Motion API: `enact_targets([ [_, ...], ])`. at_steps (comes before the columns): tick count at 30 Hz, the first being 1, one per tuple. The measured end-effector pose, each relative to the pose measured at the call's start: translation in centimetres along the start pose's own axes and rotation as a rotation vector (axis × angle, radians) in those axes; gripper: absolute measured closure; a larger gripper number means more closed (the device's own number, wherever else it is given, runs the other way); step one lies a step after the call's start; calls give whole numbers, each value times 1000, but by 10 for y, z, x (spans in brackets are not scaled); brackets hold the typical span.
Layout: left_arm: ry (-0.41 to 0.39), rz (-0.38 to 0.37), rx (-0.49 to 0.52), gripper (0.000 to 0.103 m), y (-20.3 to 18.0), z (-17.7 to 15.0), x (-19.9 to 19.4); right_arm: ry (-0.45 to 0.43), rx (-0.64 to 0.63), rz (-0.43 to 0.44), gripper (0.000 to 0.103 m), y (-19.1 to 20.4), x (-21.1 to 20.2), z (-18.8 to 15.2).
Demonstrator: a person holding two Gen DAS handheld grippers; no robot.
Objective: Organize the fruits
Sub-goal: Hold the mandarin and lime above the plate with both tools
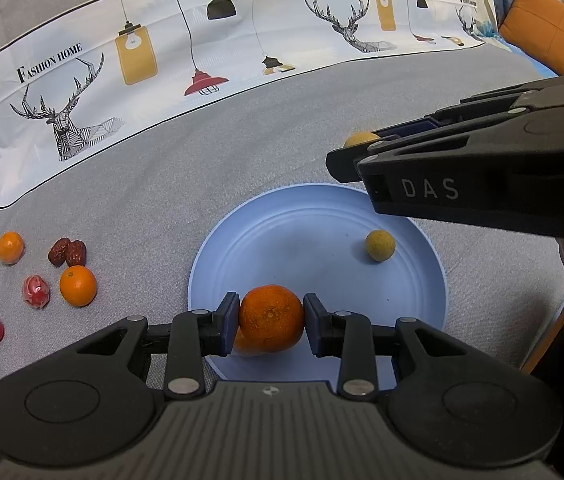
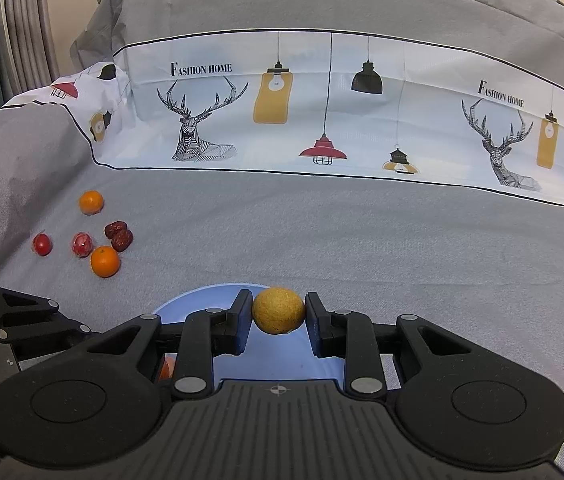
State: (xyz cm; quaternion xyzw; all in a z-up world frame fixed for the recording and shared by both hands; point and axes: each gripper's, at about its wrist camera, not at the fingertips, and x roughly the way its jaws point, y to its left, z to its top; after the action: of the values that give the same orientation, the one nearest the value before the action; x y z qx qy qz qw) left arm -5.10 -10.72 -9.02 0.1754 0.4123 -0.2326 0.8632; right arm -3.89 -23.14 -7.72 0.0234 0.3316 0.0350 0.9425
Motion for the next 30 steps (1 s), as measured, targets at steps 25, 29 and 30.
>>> enact_targets([
  [25,-2,-2,-3,65,-2,2,-2,3,0,2,73,1,0,1],
  [29,3,-8,-4,65,-4,2,-2,6,-5,6,73,3,1,-2],
  [30,6,-13,-7,64,-4,2,-1,9,-6,8,73,4,1,-2],
])
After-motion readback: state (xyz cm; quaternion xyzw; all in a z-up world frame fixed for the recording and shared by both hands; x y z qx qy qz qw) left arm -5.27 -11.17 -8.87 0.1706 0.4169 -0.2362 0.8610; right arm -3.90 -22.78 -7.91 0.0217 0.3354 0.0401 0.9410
